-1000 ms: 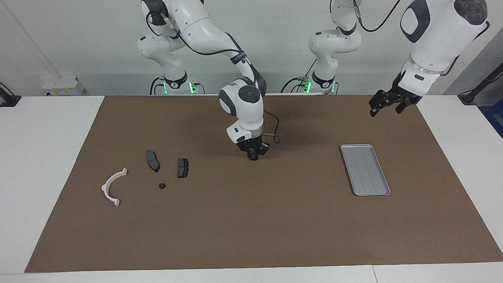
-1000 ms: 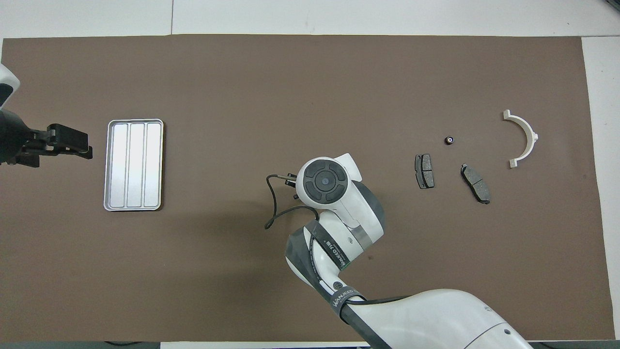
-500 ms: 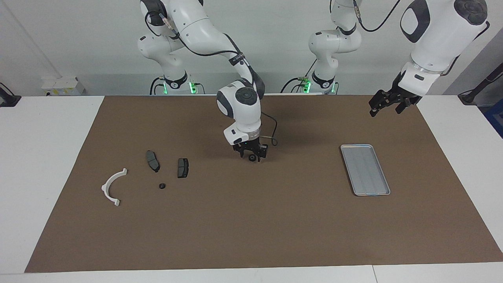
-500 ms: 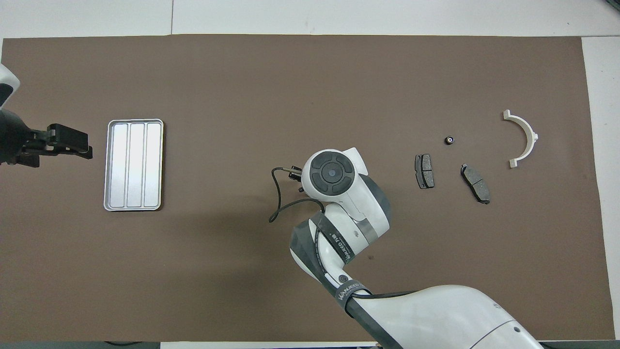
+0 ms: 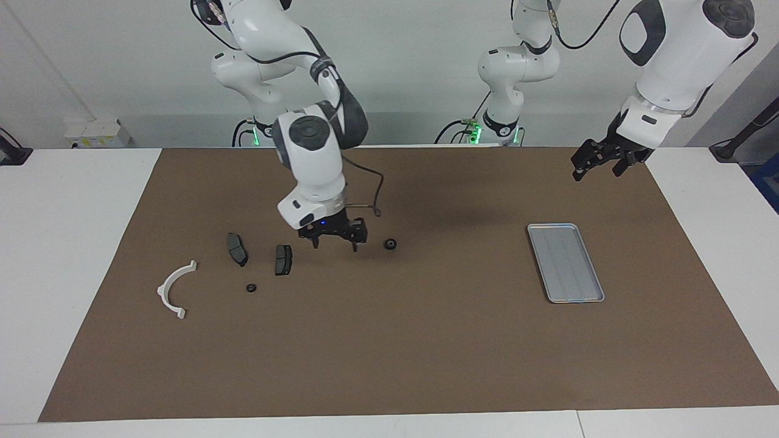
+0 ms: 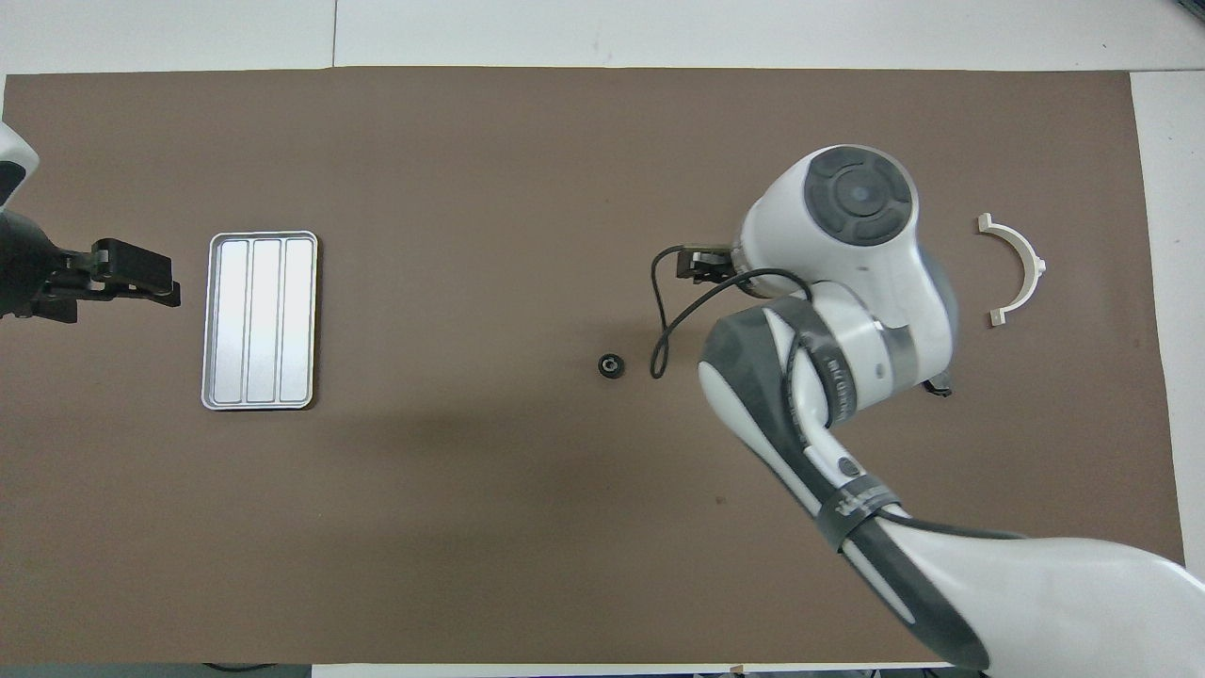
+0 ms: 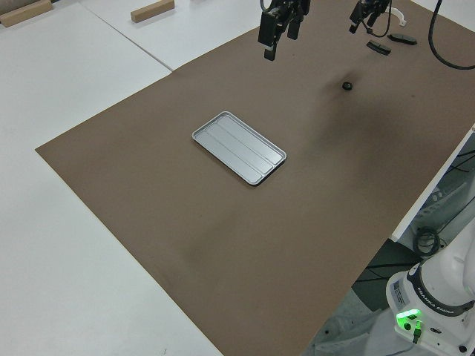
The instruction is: Pick bearing gear from pile to tray
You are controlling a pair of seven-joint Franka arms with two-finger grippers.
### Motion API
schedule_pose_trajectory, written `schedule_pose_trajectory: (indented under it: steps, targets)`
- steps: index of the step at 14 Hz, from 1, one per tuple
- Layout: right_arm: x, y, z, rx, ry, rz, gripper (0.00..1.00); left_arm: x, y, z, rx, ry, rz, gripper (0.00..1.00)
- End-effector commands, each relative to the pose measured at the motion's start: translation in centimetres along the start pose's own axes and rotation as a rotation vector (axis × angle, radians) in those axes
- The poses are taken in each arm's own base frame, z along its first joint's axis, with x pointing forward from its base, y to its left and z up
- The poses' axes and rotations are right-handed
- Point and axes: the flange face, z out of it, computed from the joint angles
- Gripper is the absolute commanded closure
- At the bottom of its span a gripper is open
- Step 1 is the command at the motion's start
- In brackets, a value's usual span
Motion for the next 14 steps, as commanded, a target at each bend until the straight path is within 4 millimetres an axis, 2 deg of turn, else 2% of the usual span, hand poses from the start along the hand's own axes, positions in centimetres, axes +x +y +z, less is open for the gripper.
schedule_pose_trajectory:
  steps: [1,4,6,7,10,13,14]
  targets:
    - [1.3,6.4,1.2,-0.001,-0.028,-0.129,0.01,-0.3,0.2,0.2,0.004,0.016,-0.065,0.0]
    - [1.9,12.0,2.4,-0.003,-0.028,-0.173,0.01,-1.5,3.4,2.8,-0.002,0.037,-0.14,0.0]
    - [1.4,13.8,3.7,-0.003,-0.011,-0.19,0.01,-1.7,7.2,4.7,-0.006,0.039,-0.16,0.0]
    - [0.9,14.6,4.8,-0.004,-0.008,-0.198,0.01,-1.5,8.3,5.5,-0.007,0.038,-0.188,0.0]
    - [1.1,16.3,6.3,-0.006,0.033,-0.227,0.01,-1.0,13.5,9.0,-0.006,0.021,-0.236,0.0]
    - [1.4,16.5,7.3,-0.009,0.046,-0.229,0.01,-1.2,20.2,11.9,-0.019,0.028,-0.266,0.0]
    - [1.5,16.5,7.6,-0.009,0.051,-0.228,0.01,-1.4,21.6,12.4,-0.029,0.042,-0.29,0.0]
